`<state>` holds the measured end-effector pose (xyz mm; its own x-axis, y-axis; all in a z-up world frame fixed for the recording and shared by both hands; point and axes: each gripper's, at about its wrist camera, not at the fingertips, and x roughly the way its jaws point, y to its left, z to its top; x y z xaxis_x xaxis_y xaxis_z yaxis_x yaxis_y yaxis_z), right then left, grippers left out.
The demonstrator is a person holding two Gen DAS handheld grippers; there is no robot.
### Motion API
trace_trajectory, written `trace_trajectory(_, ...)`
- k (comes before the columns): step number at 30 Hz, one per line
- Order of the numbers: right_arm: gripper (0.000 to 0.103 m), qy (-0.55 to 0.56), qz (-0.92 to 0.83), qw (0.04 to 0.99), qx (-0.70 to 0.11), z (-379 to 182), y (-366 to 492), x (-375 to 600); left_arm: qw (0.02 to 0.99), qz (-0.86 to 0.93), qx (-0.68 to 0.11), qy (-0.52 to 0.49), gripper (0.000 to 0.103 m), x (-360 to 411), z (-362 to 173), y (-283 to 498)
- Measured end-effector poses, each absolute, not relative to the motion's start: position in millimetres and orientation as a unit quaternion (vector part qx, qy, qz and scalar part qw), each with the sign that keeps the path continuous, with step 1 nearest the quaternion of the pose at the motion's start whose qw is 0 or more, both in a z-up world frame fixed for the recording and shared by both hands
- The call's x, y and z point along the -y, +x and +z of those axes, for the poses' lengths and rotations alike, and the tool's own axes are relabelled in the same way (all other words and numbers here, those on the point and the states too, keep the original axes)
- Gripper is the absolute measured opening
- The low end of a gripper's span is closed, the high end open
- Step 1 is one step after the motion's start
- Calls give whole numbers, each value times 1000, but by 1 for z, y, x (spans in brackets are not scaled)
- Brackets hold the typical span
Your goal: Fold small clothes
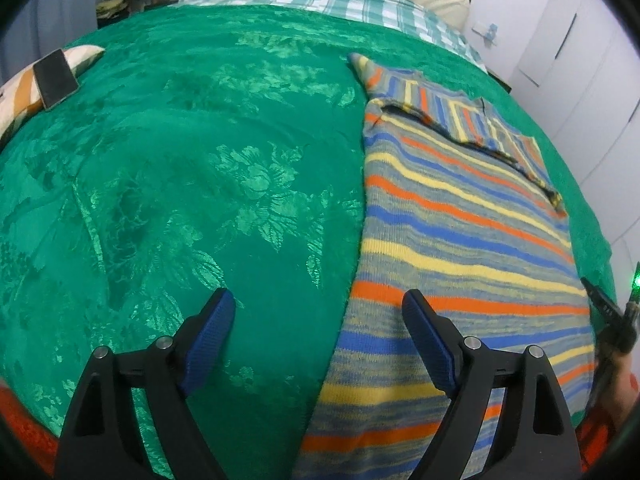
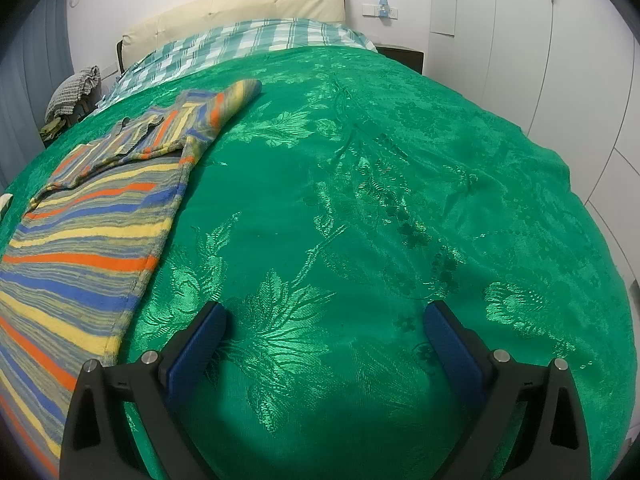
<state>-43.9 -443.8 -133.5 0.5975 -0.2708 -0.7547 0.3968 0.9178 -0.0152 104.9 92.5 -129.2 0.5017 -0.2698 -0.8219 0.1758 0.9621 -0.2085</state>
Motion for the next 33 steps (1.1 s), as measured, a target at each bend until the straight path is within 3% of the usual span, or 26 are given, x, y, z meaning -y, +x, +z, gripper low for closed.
trace_trajectory(15,99,74,-189,890,-408,-134,-43,443,868,-133,-477,-32,88,-89,-123,106)
trace_trajectory(24,99,73,-190,890,-408,-135,-42,443,866,-171,-466,60,85,-28,-109,227)
trace_trajectory(27,99,73,-189,890,-408,-135,-43,443,862,-173,-471,74,76,-3,-117,263)
trace_trajectory(28,99,72,-190,890,-409,-135,-42,442,861,-176,-471,72,57,3,-121,272)
trace_trajectory(29,99,72,-190,890,-409,-135,-42,442,861,-174,-472,67,0,7,-127,279)
trace_trajectory(30,99,72,-190,890,-409,-135,-42,442,861,-148,-482,64,6,6,-136,285)
trace_trajectory(33,99,72,-190,889,-409,-135,-42,441,876,-110,-468,24,2,-8,-140,280)
